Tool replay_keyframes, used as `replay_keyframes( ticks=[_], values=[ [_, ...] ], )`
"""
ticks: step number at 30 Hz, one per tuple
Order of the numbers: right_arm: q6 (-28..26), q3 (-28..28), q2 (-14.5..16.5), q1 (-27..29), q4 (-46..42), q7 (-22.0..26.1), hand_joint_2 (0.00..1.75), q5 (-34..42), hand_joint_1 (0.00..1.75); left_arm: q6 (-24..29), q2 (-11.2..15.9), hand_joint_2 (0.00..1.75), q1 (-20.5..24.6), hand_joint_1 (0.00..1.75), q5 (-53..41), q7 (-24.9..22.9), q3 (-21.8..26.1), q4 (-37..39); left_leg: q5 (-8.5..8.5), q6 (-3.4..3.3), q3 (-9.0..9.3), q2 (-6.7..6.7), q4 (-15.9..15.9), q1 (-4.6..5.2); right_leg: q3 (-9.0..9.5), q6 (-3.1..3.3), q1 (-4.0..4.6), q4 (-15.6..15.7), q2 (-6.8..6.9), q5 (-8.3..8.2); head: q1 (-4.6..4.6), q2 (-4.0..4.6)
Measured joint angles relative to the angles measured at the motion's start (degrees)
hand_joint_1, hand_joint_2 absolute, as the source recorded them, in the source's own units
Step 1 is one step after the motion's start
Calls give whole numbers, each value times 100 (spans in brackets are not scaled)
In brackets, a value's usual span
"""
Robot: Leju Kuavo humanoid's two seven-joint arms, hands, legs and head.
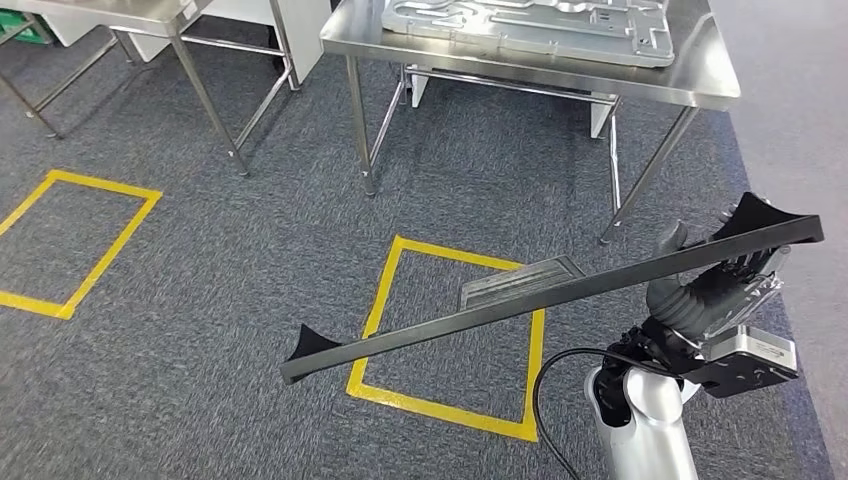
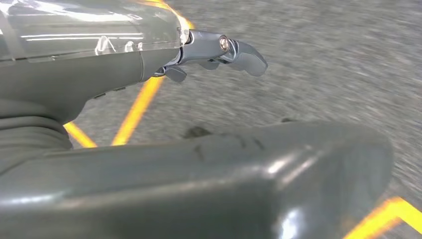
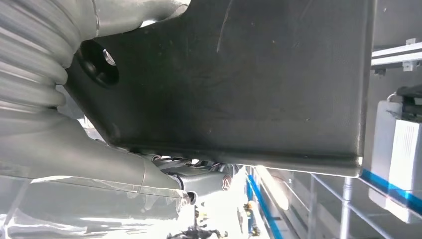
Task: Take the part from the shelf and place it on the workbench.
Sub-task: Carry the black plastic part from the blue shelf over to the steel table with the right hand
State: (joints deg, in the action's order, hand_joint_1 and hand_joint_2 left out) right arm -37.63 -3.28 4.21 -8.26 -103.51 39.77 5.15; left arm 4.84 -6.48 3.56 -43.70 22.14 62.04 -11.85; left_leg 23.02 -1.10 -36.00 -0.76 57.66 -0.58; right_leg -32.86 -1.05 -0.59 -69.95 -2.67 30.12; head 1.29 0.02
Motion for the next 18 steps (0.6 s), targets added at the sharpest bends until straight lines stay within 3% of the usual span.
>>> replay_keyframes(
  ticks=[2, 3, 4, 5, 6, 8, 9, 10, 12, 14, 16, 18],
  values=[
    [9, 1, -3, -44, 57, -1, 175, 10, 175, -16, 1, 0, -1, 0, 2, 25, 16, 0, 132, -22, 194, 116, -60, -3, -431, -31, -8, -384, 196, 384, -1, 0],
    [13, 1, -5, -49, 80, -2, 175, 11, 175, -23, -1, 0, -2, 0, 3, 28, 19, 0, 212, -23, 297, 177, -69, -3, -569, -41, -17, -409, 227, 607, -1, 0],
    [14, 1, -8, -53, 102, -3, 175, 13, 175, -30, -3, 0, -3, 0, 4, 31, 20, 0, 294, -22, 401, 238, -70, -4, -641, -50, -22, -312, 244, 712, -1, 0],
    [16, 1, -10, -59, 120, -3, 175, 13, 175, -35, -6, 0, -3, 0, 5, 32, 21, 0, 378, -17, 511, 302, -69, -4, -652, -52, -23, -89, 274, 629, -1, 0],
    [17, 1, -11, -65, 136, -3, 175, 13, 175, -39, -11, 0, -4, 0, 5, 33, 22, 0, 465, -6, 621, 368, -70, -3, -616, -44, -16, 235, 353, 354, -1, 0],
    [19, 2, -11, -92, 174, -6, 175, 13, 175, -43, -20, 0, -10, 0, 5, 35, 27, 0, 627, 37, 797, 491, -60, 21, -552, 18, 26, 842, 648, -376, -5, 0],
    [16, 5, -11, -111, 194, -8, 175, 12, 175, -45, -22, 0, -7, 0, 7, 38, 32, 0, 698, 71, 843, 558, -64, 38, -543, 54, 52, 1002, 746, -617, -7, -1],
    [13, 8, -10, -130, 213, -7, 175, 9, 175, -46, -22, 0, -5, 0, 9, 43, 39, 0, 742, 106, 884, 616, -46, 56, -553, 89, 63, 1058, 763, -713, -11, -1],
    [-3, 13, -9, -166, 235, -3, 175, 3, 175, -48, -21, 0, 12, 0, 20, 50, 51, 0, 809, 181, 955, 651, -32, 58, -522, 143, 49, 1074, 583, -694, -15, -1],
    [-21, 15, -9, -219, 249, -1, 175, -4, 175, -50, -21, 0, 22, 0, 31, 54, 61, 0, 922, 226, 883, 428, 226, 19, -466, 198, 21, 1097, 419, -675, -16, 0],
    [-32, 23, -5, -268, 267, 0, 175, -8, 175, -53, -21, 0, 26, 0, 34, 56, 65, 0, 1192, 256, 509, 184, 900, -15, -435, 244, 12, 1104, 266, -654, -14, 0],
    [-39, 30, 1, -279, 298, -1, 175, -7, 175, -56, -22, 0, 20, 0, 35, 56, 66, 0, 1460, 283, 79, 126, 1515, -23, -407, 263, 17, 1103, 93, -623, -13, 0]
  ],
)
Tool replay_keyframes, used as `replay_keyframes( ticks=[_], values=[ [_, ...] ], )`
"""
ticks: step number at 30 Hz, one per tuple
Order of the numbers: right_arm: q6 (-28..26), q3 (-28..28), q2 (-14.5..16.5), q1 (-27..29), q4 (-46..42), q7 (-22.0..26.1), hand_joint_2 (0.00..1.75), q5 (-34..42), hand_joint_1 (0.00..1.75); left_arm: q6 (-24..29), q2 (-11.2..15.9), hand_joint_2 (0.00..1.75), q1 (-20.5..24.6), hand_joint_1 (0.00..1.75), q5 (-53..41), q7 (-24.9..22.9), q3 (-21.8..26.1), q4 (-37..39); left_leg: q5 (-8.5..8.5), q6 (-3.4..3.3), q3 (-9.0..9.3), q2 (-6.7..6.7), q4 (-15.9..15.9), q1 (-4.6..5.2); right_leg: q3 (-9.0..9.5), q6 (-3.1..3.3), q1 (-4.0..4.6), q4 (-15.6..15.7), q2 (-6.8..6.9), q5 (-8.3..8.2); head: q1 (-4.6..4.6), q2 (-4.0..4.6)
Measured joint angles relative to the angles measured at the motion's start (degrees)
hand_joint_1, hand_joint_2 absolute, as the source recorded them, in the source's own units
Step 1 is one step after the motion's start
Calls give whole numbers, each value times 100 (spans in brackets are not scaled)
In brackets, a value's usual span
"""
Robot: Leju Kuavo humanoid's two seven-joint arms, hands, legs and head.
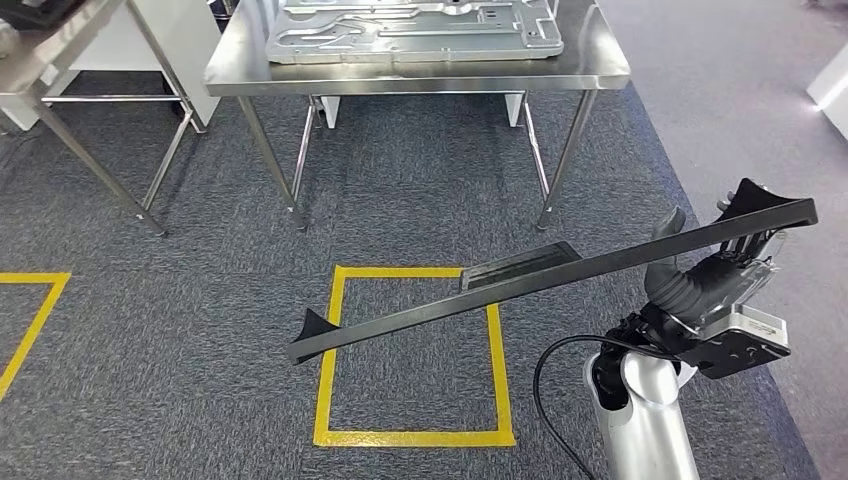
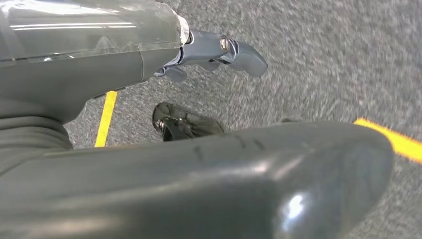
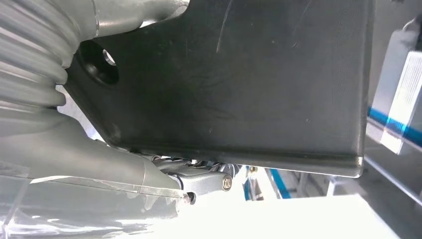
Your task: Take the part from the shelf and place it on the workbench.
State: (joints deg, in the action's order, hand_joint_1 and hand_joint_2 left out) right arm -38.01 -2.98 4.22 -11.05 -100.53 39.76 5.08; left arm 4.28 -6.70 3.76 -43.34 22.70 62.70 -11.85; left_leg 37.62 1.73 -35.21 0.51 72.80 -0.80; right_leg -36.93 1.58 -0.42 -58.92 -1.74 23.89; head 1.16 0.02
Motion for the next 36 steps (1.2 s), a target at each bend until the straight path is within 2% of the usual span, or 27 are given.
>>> replay_keyframes(
  ticks=[1, 2, 3, 4, 5, 7, 8, 9, 10, 11, 13, 14, 15, 16, 17, 19, 21, 23, 26, 28, 30, 31, 32, 33, 34, 35, 36],
  values=[
    [-2, 1, 2, 0, 16, 0, 175, 3, 175, 0, -1, 0, -5, 0, 2, -1, 1, 0, -7, 2, -113, -6, 61, 1, 23, -1, 3, -1, -91, 17, -1, 0],
    [-3, 0, 2, -2, 33, -1, 175, 10, 175, 0, 0, 0, -8, 0, 4, -1, 1, 0, -155, -10, -135, -21, -80, 1, 53, -8, 7, -2, -182, 34, -1, 0],
    [-4, 0, 2, -6, 49, -1, 175, 22, 175, 0, 1, 0, -10, 0, 7, -1, 2, 0, -428, -35, -67, -69, -407, 1, 87, -19, 8, -3, -267, 51, -1, 0],
    [-1, -1, 2, -13, 67, -1, 175, 51, 175, 0, 2, 0, -11, 0, 10, -3, 5, 0, -715, -71, 34, -184, -788, 1, 114, -31, 4, -3, -343, 66, -1, 0],
    [9, -1, 2, -27, 92, -1, 175, 100, 175, 0, 5, 0, -10, 0, 12, -8, 13, 0, -861, -109, 110, -314, -1101, 4, 126, -51, -2, -6, -418, 70, -2, 0],
    [24, -4, 2, -65, 175, -5, 175, 221, 175, 0, 11, 0, -6, 0, 13, -31, 37, 0, -931, -180, 178, -504, -1380, 22, 100, -120, -25, -14, -554, 76, -1, 0],
    [13, -5, 2, -83, 223, -6, 175, 262, 175, 0, 13, 0, -5, 0, 11, -44, 50, 0, -913, -211, 179, -499, -1390, 34, 88, -164, -32, -11, -625, 74, -1, 0],
    [-9, -6, -2, -102, 275, -7, 175, 286, 175, 0, 8, 0, -1, 0, 9, -54, 62, 1, -990, -248, 211, -454, -1422, 16, 81, -207, -31, -8, -680, 79, -1, 0],
    [-31, -8, -10, -123, 326, -6, 175, 295, 175, -1, 2, 0, 6, 0, 4, -58, 72, 1, -1066, -280, 243, -400, -1469, 1, 78, -239, -19, -29, -631, 97, -1, 0],
    [-45, -10, -24, -166, 383, -5, 175, 301, 175, -1, -4, 0, 16, 0, -5, -59, 81, 1, -1094, -310, 278, -346, -1514, -15, 38, -265, -4, -119, -497, 161, -6, 0],
    [-40, -9, -51, -292, 541, -5, 175, 298, 175, -1, -9, 0, 27, 0, -32, -63, 91, 0, -1113, -350, 320, -247, -1571, -17, -220, -308, 7, -642, -89, 447, -13, 0],
    [-32, -2, -64, -349, 637, -7, 175, 285, 175, -1, -7, 0, 22, 0, -46, -69, 94, 0, -1105, -361, 324, -204, -1572, -12, -417, -330, -6, -1020, 47, 612, -16, 0],
    [-26, 9, -78, -388, 740, -7, 175, 259, 175, -1, -5, 0, 18, 0, -60, -79, 96, 0, -1092, -364, 329, -165, -1570, -9, -590, -352, -26, -1341, 115, 713, -16, 0],
    [-19, 25, -100, -414, 840, -14, 175, 219, 175, -3, -5, 0, 14, 0, -76, -90, 96, 0, -1075, -362, 340, -134, -1568, -8, -682, -370, -50, -1495, 144, 710, -16, 0],
    [-9, 47, -133, -447, 935, -37, 175, 161, 175, -9, -5, 0, 9, 0, -93, -101, 97, 0, -1054, -354, 360, -111, -1566, -9, -663, -384, -71, -1433, 156, 601, -16, 0],
    [45, 119, -234, -566, 1115, -178, 175, -24, 175, -30, -7, 0, -1, 0, -143, -114, 97, 0, -999, -321, 425, -74, -1563, -10, -317, -390, -95, -729, 182, 202, -16, 0],
    [156, 204, -357, -743, 1300, -391, 175, -241, 175, -57, -6, 0, 4, 0, -187, -117, 97, 0, -939, -262, 466, -45, -1558, 10, 17, -361, -71, -88, 209, 9, -16, 0],
    [282, 274, -472, -904, 1472, -539, 175, -388, 175, -83, -3, 0, 19, 0, -216, -119, 96, 0, -896, -197, 488, -29, -1568, 27, 95, -298, -34, 49, 208, 58, -15, -1],
    [390, 339, -578, -1077, 1640, -635, 175, -452, 175, -100, 8, 0, 35, 0, -238, -122, 96, 0, -793, -110, 521, -16, -1485, 13, 177, -179, -53, 78, 186, 122, -14, 0],
    [440, 381, -608, -1178, 1724, -661, 175, -478, 175, -98, 15, 0, 34, 0, -240, -125, 96, 0, -561, -72, 258, -20, -936, 1, 275, -106, -62, 101, 190, 184, -12, 0],
    [506, 432, -631, -1264, 1830, -678, 175, -511, 175, -86, 15, 0, 23, 0, -237, -136, 96, 0, -301, -59, -261, -21, -91, 1, 355, -62, -38, 99, 180, 264, -10, 0],
    [540, 455, -639, -1293, 1881, -691, 175, -525, 175, -78, 15, 0, 14, 0, -235, -144, 96, 0, -300, -64, -465, -21, 162, 3, 405, -54, -24, 98, 165, 308, -9, 0],
    [566, 475, -645, -1320, 1923, -708, 175, -531, 175, -68, 15, 0, 5, 0, -234, -152, 96, 0, -424, -81, -569, -22, 200, 8, 468, -51, -10, 97, 148, 357, -9, 0],
    [585, 497, -649, -1347, 1959, -723, 175, -533, 175, -58, 16, 0, -2, 0, -234, -157, 97, 0, -675, -112, -554, -25, -11, 17, 544, -54, 3, 96, 131, 411, -9, 0],
    [597, 517, -651, -1378, 1988, -734, 175, -536, 175, -50, 20, 0, -8, 0, -234, -158, 97, 0, -994, -161, -455, -29, -399, 34, 628, -60, 14, 97, 119, 472, -9, 0],
    [601, 536, -651, -1415, 2019, -739, 175, -538, 175, -43, 27, 0, -12, 0, -234, -160, 97, 0, -1230, -217, -327, -34, -762, 58, 700, -75, 28, 101, 113, 530, -10, 0],
    [605, 552, -652, -1451, 2052, -741, 175, -539, 175, -38, 32, 0, -14, 0, -234, -161, 96, 0, -1373, -267, -203, -38, -1075, 83, 751, -97, 33, 105, 106, 579, -10, 0]
  ],
)
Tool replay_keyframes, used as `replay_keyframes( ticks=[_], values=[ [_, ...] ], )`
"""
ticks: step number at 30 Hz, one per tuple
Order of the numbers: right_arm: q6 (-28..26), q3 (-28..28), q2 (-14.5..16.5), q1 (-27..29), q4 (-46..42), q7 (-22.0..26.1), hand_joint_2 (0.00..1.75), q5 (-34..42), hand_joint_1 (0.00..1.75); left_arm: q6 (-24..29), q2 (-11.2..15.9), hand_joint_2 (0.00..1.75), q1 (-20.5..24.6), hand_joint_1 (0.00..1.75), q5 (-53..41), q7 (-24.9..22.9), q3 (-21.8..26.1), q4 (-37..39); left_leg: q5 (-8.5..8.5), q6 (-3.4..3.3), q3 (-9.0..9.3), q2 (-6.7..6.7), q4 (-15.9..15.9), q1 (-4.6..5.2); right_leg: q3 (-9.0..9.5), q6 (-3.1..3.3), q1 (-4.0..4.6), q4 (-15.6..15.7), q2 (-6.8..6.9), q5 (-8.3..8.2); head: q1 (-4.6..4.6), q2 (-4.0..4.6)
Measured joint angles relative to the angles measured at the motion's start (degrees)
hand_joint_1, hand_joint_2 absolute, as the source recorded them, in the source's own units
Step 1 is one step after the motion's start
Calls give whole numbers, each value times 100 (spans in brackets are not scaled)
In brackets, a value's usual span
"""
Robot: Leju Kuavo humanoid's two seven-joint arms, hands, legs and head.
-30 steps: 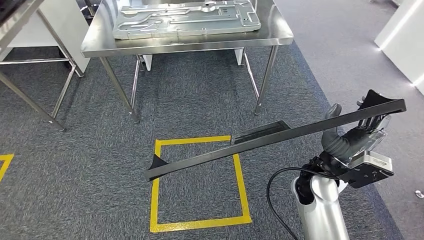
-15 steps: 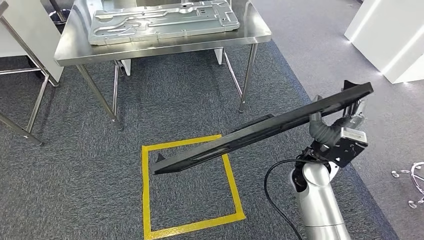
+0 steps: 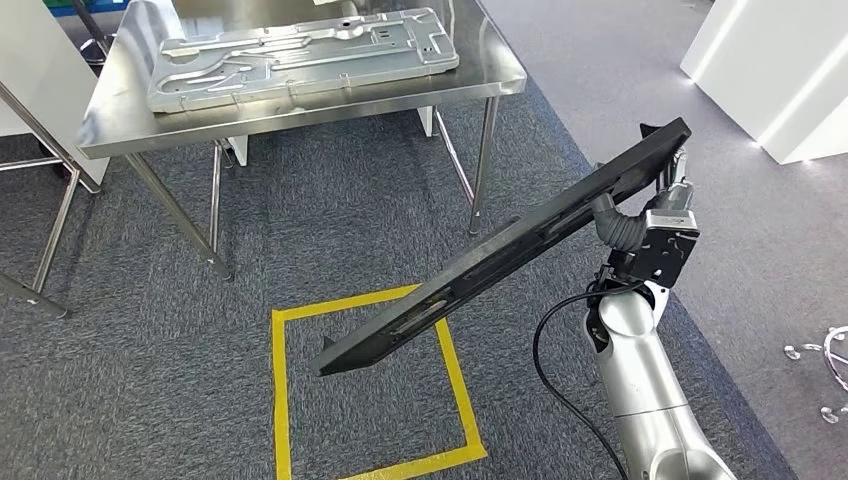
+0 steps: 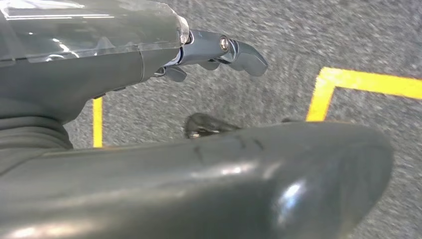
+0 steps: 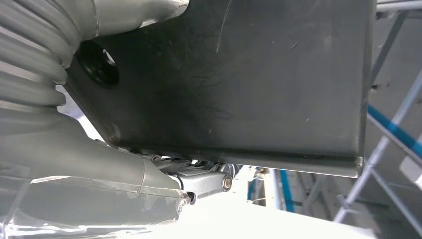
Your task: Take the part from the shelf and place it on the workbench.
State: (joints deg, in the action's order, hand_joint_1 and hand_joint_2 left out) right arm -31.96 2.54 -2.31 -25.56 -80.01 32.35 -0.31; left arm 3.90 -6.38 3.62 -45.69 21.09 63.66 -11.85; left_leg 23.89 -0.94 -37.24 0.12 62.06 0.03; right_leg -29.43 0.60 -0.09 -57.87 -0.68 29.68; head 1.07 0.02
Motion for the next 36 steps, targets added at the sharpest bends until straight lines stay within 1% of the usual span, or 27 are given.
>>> replay_keyframes(
  ticks=[1, 3, 5, 7, 9, 10, 11, 12, 13, 14, 16, 17, 18, 19, 20, 21, 23, 24, 25, 26, 27, 28, 30, 31, 32, 35, 36],
  values=[
    [9, 10, -4, -32, 33, -7, 175, -2, 175, 6, 5, 0, 0, 0, 0, -3, 0, 0, -27, -36, 83, -2, -188, 24, 26, -29, -3, 10, -1, 34, 0, 0],
    [54, 26, -14, -92, 109, -31, 175, -2, 175, 19, 7, 0, 0, 0, 0, -9, 1, 0, 71, -83, 168, -5, -332, 45, 41, -103, -15, -3, -4, 30, 0, 0],
    [98, 58, -25, -205, 205, -67, 175, -22, 175, 29, 5, 0, -1, 0, 0, -13, 1, 0, 109, -127, 284, -10, -448, 18, -18, -164, -30, -167, 5, 11, 1, -1],
    [105, 86, -41, -371, 332, -97, 175, -70, 175, 37, 3, 0, 9, 0, -1, -14, 2, 0, 146, -161, 429, -14, -532, -12, -322, -218, -49, -662, 16, 102, 1, -2],
    [86, 103, -55, -484, 476, -108, 175, -141, 175, 45, 4, 0, 23, 0, -4, -23, 3, 0, 226, -176, 536, -24, -548, -22, -810, -283, -77, -1316, 25, 316, 1, -1],
    [79, 114, -60, -516, 546, -115, 175, -174, 175, 48, 4, 0, 24, 0, -5, -36, 3, 1, 276, -169, 595, -32, -548, -29, -1016, -312, -98, -1518, 30, 393, 1, -1],
    [81, 130, -60, -556, 628, -124, 175, -205, 175, 50, 3, 0, 21, 0, -9, -51, 3, 1, 334, -156, 668, -40, -547, -39, -1151, -336, -119, -1554, 35, 381, 1, 0],
    [91, 145, -60, -616, 720, -136, 175, -229, 175, 53, 0, 0, 17, 0, -15, -69, 3, 1, 397, -135, 752, -45, -545, -52, -1193, -356, -139, -1406, 42, 254, 1, 0],
    [102, 157, -60, -701, 820, -148, 175, -238, 175, 57, -4, 0, 15, 0, -25, -83, 3, 2, 466, -107, 842, -47, -543, -66, -1156, -373, -157, -1104, 54, 13, 1, 0],
    [111, 165, -60, -818, 954, -151, 175, -217, 175, 60, -7, 0, 12, 0, -34, -89, 4, 1, 540, -70, 920, -46, -539, -72, -1085, -385, -175, -712, 77, -331, 0, 0],
    [116, 163, -56, -1100, 1262, -127, 175, 3, 175, 64, -12, 0, 30, 0, -47, -75, 11, 1, 673, 10, 1025, -42, -526, -73, -978, -329, -162, -194, 116, -726, 2, -1],
    [105, 151, -52, -1238, 1417, -95, 175, 185, 175, 67, -11, 0, 41, 0, -48, -61, 19, 1, 716, 55, 1061, -38, -514, -66, -961, -277, -148, -102, 120, -787, 1, -1],
    [78, 128, -44, -1363, 1545, -46, 175, 396, 175, 69, -11, 0, 55, 0, -49, -46, 27, 1, 731, 93, 1093, -34, -503, -66, -949, -210, -130, -113, 113, -718, 1, -1],
    [20, 95, -25, -1467, 1642, 36, 175, 592, 175, 77, -10, 0, 64, 0, -50, -35, 35, 1, 739, 128, 1108, -27, -480, -69, -911, -157, -130, -112, 98, -716, 2, -1],
    [-87, 51, 1, -1557, 1719, 165, 175, 793, 175, 87, -9, 0, 68, 0, -50, -25, 42, 1, 725, 156, 1091, -26, -375, -75, -857, -107, -139, -99, 86, -679, 1, -1],
    [-236, -11, 35, -1638, 1781, 318, 175, 967, 175, 99, -9, 0, 74, 0, -52, -20, 45, 1, 726, 176, 988, -24, -169, -82, -794, -62, -140, -85, 82, -644, 4, -2],
    [-565, -226, 141, -1730, 1845, 592, 175, 1053, 175, 119, -13, 0, 83, 0, -61, -22, 49, 2, 863, 209, 560, -23, 544, -94, -661, 0, -128, -58, 75, -562, 6, -2],
    [-674, -390, 214, -1747, 1859, 672, 175, 968, 175, 123, -16, 0, 79, 0, -68, -29, 50, 2, 1016, 217, 290, -23, 906, -96, -599, 20, -112, -52, 68, -509, 7, -1],
    [-731, -564, 296, -1749, 1861, 711, 175, 843, 175, 125, -18, 0, 71, 0, -78, -37, 51, 2, 1181, 214, 56, -23, 1154, -96, -532, 32, -94, -50, 56, -452, 7, -1],
    [-748, -730, 374, -1747, 1859, 730, 175, 742, 175, 126, -18, 0, 62, 0, -87, -44, 52, 2, 1291, 194, -107, -23, 1229, -89, -454, 41, -75, -50, 39, -389, 7, 0],
    [-752, -855, 437, -1746, 1859, 738, 175, 685, 175, 126, -18, 0, 55, 0, -96, -48, 55, 2, 1288, 158, -194, -24, 1137, -76, -366, 47, -54, -49, 23, -324, 7, 0],
    [-753, -946, 489, -1746, 1859, 739, 175, 661, 175, 126, -18, 0, 52, 0, -102, -50, 60, 2, 1113, 99, -206, -25, 876, -54, -269, 50, -33, -47, 11, -255, 7, 0],
    [-754, -1076, 567, -1746, 1862, 738, 175, 612, 175, 128, -11, 0, 43, 0, -107, -51, 78, 1, 413, -56, -146, -46, 176, 28, -99, 45, 1, -42, -8, -120, 7, 0],
    [-756, -1150, 614, -1746, 1861, 737, 175, 524, 175, 129, -7, 0, 39, 0, -108, -56, 87, 1, 143, -120, -112, -83, -80, 68, -38, 26, 14, -42, -27, -54, 7, 0],
    [-758, -1241, 661, -1737, 1841, 737, 175, 357, 175, 132, -2, 0, 34, 0, -110, -62, 95, 2, -27, -159, -86, -116, -232, 99, 13, 4, 22, -53, -46, -9, 7, 0],
    [-771, -1652, 861, -1693, 1549, 745, 175, -587, 175, 138, -9, 0, 43, 0, -119, -82, 101, 4, -60, -209, 71, -155, -358, 93, 82, -92, 30, -181, -63, 25, 9, 0],
    [-777, -1813, 940, -1686, 1381, 749, 175, -935, 175, 139, -14, 0, 51, 0, -124, -86, 102, 4, -57, -228, 138, -151, -387, 79, 36, -119, 27, -305, -46, 58, 9, -1]
  ],
)
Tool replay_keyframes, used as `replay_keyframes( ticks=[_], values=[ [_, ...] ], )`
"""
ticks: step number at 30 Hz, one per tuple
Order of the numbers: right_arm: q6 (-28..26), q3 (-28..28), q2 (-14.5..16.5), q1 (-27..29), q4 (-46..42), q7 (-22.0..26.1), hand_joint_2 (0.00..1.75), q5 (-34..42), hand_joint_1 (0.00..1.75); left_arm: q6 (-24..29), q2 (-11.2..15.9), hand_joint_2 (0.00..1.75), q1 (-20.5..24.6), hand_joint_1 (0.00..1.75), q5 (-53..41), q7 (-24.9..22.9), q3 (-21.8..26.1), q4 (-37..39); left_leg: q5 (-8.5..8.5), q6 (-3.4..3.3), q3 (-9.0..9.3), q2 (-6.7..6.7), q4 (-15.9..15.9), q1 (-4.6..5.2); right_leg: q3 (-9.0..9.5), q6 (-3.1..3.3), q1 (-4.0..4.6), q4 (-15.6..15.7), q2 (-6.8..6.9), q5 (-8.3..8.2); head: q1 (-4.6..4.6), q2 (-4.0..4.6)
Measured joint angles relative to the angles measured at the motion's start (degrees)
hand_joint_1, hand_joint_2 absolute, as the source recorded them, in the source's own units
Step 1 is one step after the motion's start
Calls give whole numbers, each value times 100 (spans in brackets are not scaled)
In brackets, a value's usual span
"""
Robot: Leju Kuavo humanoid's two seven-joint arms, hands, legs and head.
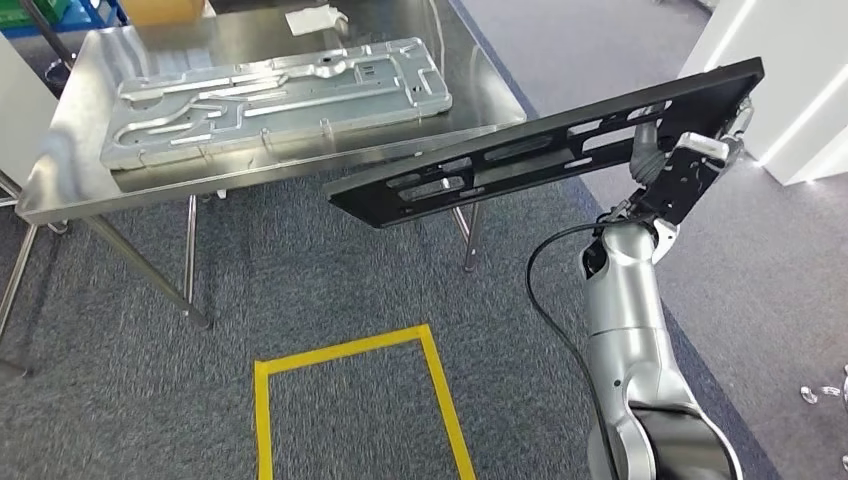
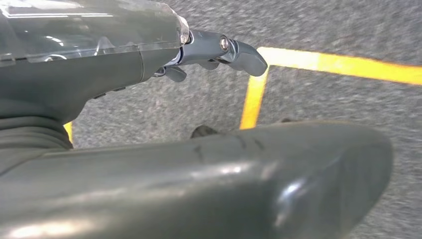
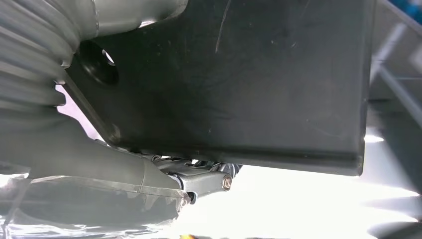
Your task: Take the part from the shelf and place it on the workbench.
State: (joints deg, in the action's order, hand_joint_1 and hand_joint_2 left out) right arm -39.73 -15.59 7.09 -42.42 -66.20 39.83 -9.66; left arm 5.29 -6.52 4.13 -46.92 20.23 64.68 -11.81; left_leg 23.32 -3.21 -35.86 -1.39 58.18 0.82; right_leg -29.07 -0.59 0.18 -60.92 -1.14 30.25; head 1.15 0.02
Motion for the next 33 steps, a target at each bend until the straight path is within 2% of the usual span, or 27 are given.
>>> replay_keyframes(
  ticks=[2, 4, 5, 6, 7, 9, 11, 14, 16, 17, 19, 20, 21, 22, 24, 25, 26, 27, 28, 30, 31, 32, 33],
  values=[
    [-15, -297, 142, 22, -320, 5, 175, -506, 175, 3, -8, 0, 15, 0, -6, -6, 9, 0, 30, -28, 109, 4, -40, -21, -287, -52, -23, -506, 34, 199, 1, 0],
    [-28, -563, 283, 92, -588, 14, 175, -725, 175, 15, -9, 0, 21, 0, -6, -7, 25, 1, 108, -39, 186, 1, -44, -32, -760, -115, -59, -1129, 47, 470, 1, 1],
    [-31, -652, 337, 149, -676, 13, 175, -740, 175, 25, -9, 0, 16, 0, -5, -8, 32, 1, 157, -29, 237, -2, -44, -37, -936, -141, -79, -1272, 52, 527, 1, 0],
    [-32, -711, 385, 207, -741, 11, 175, -716, 175, 39, -13, 0, 8, 0, -5, -10, 37, 1, 210, -16, 298, -4, -43, -42, -1029, -156, -96, -1237, 59, 471, 1, 1],
    [-32, -735, 418, 255, -774, 6, 175, -668, 175, 53, -17, 0, 2, 0, -5, -13, 39, 1, 265, 1, 369, -6, -43, -47, -1019, -160, -109, -1003, 69, 276, 1, 1],
    [-25, -745, 459, 314, -792, 1, 175, -494, 175, 84, -29, 0, 4, 0, 1, -17, 43, 1, 376, 47, 507, -5, -34, -47, -855, -145, -118, -280, 89, -304, 1, 1],
    [97, -701, 469, 329, -693, 2, 175, -124, 175, 125, -32, 0, 27, 0, 21, -18, 50, 1, 468, 115, 565, -5, -40, -38, -741, -76, -99, 151, 99, -557, -5, 1],
    [756, -251, 324, 322, -169, -45, 175, 722, 175, 177, -27, 0, 33, 0, 75, -13, 80, 1, 522, 232, 606, 13, 25, -31, -663, 65, -95, 230, 75, -575, -9, 1],
    [1425, 280, 141, 326, 219, -139, 175, 1112, 175, 181, -19, 0, 41, 0, 101, 2, 104, 1, 653, 299, 508, 41, 298, -45, -586, 133, -111, 245, 57, -551, -6, 0],
    [1743, 533, 71, 332, 364, -200, 175, 1241, 175, 179, -15, 0, 52, 0, 110, 10, 119, 1, 786, 324, 339, 57, 582, -61, -557, 155, -110, 250, 64, -525, -4, 0],
    [2223, 961, -52, 368, 599, -343, 175, 1420, 175, 171, -20, 0, 64, 0, 122, 17, 156, 1, 1061, 357, -138, 80, 1283, -83, -502, 179, -96, 247, 101, -456, -2, 0],
    [2365, 1135, -107, 400, 692, -408, 175, 1453, 175, 169, -22, 0, 57, 0, 124, 17, 170, 1, 1100, 359, -331, 88, 1500, -89, -463, 182, -87, 247, 131, -414, -2, 1],
    [2460, 1299, -164, 435, 772, -461, 175, 1461, 175, 169, -24, 0, 44, 0, 126, 17, 180, 1, 1024, 353, -435, 94, 1530, -91, -415, 181, -79, 246, 163, -369, -2, 1],
    [2516, 1447, -219, 460, 835, -497, 175, 1446, 175, 172, -25, 0, 28, 0, 125, 17, 188, 1, 822, 338, -431, 105, 1336, -89, -354, 176, -73, 246, 201, -323, -2, 1],
    [2584, 1677, -311, 485, 915, -532, 175, 1388, 175, 193, -23, 0, 3, 0, 118, 15, 202, 1, 268, 267, -237, 226, 605, -60, -225, 156, -63, 250, 279, -226, -3, 0],
    [2603, 1753, -347, 491, 941, -539, 175, 1364, 175, 204, -21, 0, 3, 0, 114, 12, 210, 1, 99, 233, -151, 315, 284, -27, -181, 139, -57, 256, 315, -190, -3, 1],
    [2612, 1805, -371, 502, 959, -541, 175, 1348, 175, 213, -20, 0, 7, 0, 108, 9, 217, 1, 3, 198, -101, 385, 102, 4, -159, 114, -51, 268, 348, -160, -3, 1],
    [2617, 1843, -390, 519, 977, -543, 175, 1346, 175, 216, -20, 0, 9, 0, 104, 5, 221, 1, 4, 171, -95, 414, 50, 36, -147, 82, -48, 283, 385, -138, -3, 1],
    [2616, 1874, -402, 532, 989, -545, 175, 1338, 175, 216, -20, 0, 11, 0, 100, 4, 223, 1, 2, 147, -91, 383, 23, 51, -136, 49, -39, 301, 421, -121, -3, 1],
    [2578, 1935, -434, 548, 989, -552, 175, 1276, 175, 219, -25, 0, 2, 0, 96, 5, 227, 1, -32, 103, -30, 294, -33, 16, -107, -19, -38, 280, 415, -48, -4, 0],
    [2542, 1959, -453, 544, 982, -556, 175, 1217, 175, 219, -27, 0, 4, 0, 90, 8, 229, 1, -32, 81, 12, 252, -69, -11, -163, -49, -42, 135, 347, 34, -4, 0],
    [2500, 1975, -479, 547, 974, -563, 175, 1150, 175, 216, -29, 0, 10, 0, 79, 13, 230, 1, -24, 58, 57, 209, -98, -36, -295, -81, -54, -133, 264, 160, -5, 0],
    [2461, 1983, -508, 559, 971, -570, 175, 1094, 175, 211, -30, 0, 20, 0, 68, 17, 231, 1, -6, 38, 86, 157, -107, -41, -502, -110, -67, -509, 187, 301, -7, 1]
  ],
)
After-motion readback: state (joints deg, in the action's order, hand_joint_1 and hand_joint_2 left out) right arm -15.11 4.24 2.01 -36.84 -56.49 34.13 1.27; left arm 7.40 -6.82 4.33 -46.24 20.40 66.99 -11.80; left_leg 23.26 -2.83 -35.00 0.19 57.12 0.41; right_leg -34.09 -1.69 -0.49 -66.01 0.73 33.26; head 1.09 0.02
